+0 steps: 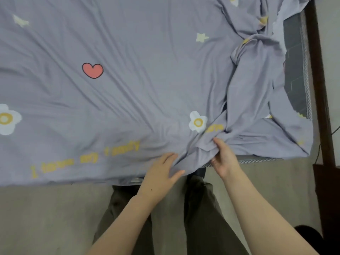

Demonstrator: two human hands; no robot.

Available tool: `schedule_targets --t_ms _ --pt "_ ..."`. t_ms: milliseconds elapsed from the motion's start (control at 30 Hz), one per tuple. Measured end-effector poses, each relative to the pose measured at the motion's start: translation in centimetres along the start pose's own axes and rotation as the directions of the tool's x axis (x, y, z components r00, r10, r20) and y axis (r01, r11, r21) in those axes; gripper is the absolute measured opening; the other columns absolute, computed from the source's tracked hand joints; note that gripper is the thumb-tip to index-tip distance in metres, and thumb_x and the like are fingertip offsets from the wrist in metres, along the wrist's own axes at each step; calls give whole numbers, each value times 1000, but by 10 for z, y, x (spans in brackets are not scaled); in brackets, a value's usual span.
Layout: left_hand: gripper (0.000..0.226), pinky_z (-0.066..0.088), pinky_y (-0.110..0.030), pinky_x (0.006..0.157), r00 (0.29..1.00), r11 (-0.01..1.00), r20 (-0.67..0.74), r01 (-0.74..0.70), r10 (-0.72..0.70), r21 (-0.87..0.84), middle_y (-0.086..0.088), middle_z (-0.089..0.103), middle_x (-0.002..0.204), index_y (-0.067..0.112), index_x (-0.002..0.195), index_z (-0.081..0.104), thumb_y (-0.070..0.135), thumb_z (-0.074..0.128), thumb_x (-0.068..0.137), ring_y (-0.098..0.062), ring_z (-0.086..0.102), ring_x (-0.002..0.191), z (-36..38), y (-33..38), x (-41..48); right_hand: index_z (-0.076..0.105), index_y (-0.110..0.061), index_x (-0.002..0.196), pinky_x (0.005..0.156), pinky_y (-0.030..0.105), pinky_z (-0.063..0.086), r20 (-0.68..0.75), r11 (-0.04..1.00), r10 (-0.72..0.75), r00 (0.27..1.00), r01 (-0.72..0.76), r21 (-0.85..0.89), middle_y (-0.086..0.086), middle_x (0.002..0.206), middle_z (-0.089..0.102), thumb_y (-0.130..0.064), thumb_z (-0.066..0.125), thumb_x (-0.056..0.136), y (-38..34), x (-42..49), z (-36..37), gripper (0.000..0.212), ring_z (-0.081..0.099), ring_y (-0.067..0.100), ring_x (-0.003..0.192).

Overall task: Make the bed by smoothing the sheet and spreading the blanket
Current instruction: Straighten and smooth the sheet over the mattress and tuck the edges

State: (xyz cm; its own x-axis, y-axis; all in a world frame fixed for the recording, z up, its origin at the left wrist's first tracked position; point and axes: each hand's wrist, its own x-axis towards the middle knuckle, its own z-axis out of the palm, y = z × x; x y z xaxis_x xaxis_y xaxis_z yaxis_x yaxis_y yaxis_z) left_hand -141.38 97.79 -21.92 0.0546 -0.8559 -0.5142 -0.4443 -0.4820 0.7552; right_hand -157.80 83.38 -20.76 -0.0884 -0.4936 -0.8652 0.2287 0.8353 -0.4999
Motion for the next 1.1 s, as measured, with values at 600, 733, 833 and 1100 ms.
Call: schedule_targets --t_ms 600,733,833,1100 --pt "14 35 -33 65 665 874 -566 372 -487 -314 -3 65 84 23 100 54 20 47 89 -30 58 81 95 99 74 34 -33 140 97 45 42 295 -209 -323 899 236 -949 7 132 29 -41 81 68 -115 96 -180 87 35 28 118" --pt "36 34 -31 65 612 907 -671 316 -419 -278 8 63 86 39 119 53 29 42 86 -20 52 79 86 103 70 50 -34 120 91 42 33 448 -651 -246 860 196 -734 2 121 42 -40 63 83 -135 115 -190 41 40 28 114" --pt "38 39 -34 74 587 904 -689 303 -426 -301 1 67 108 33 119 57 32 39 86 -24 57 98 83 102 68 55 -19 112 82 39 35 627 -737 -267 732 264 -622 8 103 62 -27 56 90 -146 113 -193 24 57 29 99" --pt "17 30 -31 56 505 841 -704 89 -500 -534 10 42 57 17 70 47 23 44 86 -5 33 56 90 113 37 58 -19 122 79 39 47 618 -680 -4 786 451 -578 8 107 65 -37 54 94 -155 92 -250 33 60 30 104"
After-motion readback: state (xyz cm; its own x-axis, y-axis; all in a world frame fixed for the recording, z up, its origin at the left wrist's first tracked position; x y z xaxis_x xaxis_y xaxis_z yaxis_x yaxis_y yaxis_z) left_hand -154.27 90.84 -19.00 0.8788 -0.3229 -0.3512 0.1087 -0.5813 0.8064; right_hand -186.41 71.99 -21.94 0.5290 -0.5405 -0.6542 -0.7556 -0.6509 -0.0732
